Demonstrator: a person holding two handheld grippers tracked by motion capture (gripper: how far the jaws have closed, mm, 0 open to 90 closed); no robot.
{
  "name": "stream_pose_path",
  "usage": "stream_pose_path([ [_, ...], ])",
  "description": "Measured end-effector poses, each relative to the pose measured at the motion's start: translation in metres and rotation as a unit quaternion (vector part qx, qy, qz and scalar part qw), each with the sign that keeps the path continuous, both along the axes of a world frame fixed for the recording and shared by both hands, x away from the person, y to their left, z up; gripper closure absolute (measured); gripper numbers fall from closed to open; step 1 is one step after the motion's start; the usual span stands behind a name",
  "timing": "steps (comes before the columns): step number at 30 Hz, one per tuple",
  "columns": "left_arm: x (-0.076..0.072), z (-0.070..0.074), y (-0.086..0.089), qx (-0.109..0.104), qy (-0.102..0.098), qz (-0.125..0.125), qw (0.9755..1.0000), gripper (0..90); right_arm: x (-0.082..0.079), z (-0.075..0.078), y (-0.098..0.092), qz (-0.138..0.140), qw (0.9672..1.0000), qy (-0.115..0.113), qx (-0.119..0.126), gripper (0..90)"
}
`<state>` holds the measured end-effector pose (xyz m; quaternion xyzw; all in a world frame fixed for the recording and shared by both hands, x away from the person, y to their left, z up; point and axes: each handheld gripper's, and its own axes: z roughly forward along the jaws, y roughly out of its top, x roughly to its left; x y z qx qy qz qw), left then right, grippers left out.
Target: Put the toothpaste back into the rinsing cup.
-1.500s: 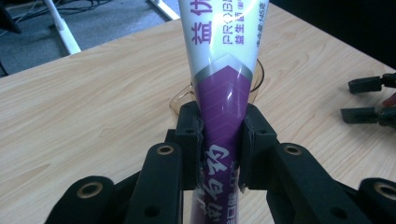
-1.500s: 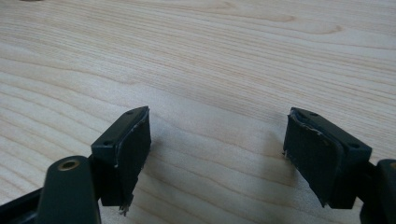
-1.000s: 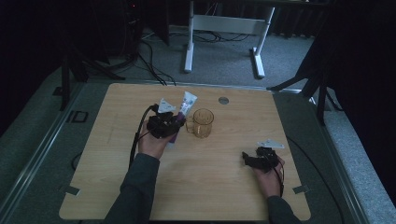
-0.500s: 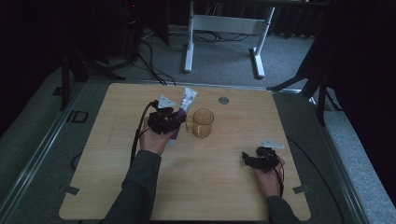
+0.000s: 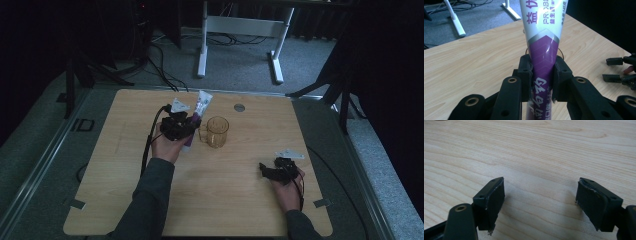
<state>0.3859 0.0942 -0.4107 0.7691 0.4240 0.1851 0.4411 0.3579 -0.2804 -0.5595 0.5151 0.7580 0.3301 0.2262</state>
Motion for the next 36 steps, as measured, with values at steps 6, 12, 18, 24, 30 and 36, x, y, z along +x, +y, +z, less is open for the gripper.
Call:
stream_pose_path([
  [6,0.003,0.002,-0.002,0.003,-0.002,0.001,1.0000,72.6,0.000,0.000,0.000,0.000,1.0000,0.000,0.000,22.9],
  [12,0.006,0.004,-0.001,-0.002,-0.004,0.003,1.0000,72.6,0.000,0.000,0.000,0.000,1.0000,0.000,0.000,22.9],
  [18,0.011,0.011,-0.001,-0.004,-0.008,0.008,0.9999,72.6,0.000,0.000,0.000,0.000,1.0000,0.000,0.000,22.9],
  [24,0.014,0.015,0.000,-0.016,-0.013,0.011,0.9997,72.6,0.000,0.000,0.000,0.000,1.0000,0.000,0.000,22.9],
  [30,0.015,0.014,-0.001,-0.027,-0.016,0.013,0.9994,72.6,0.000,0.000,0.000,0.000,1.0000,0.000,0.000,22.9],
  [36,0.019,0.017,-0.004,-0.025,-0.021,0.013,0.9994,72.6,0.000,0.000,0.000,0.000,1.0000,0.000,0.000,22.9],
])
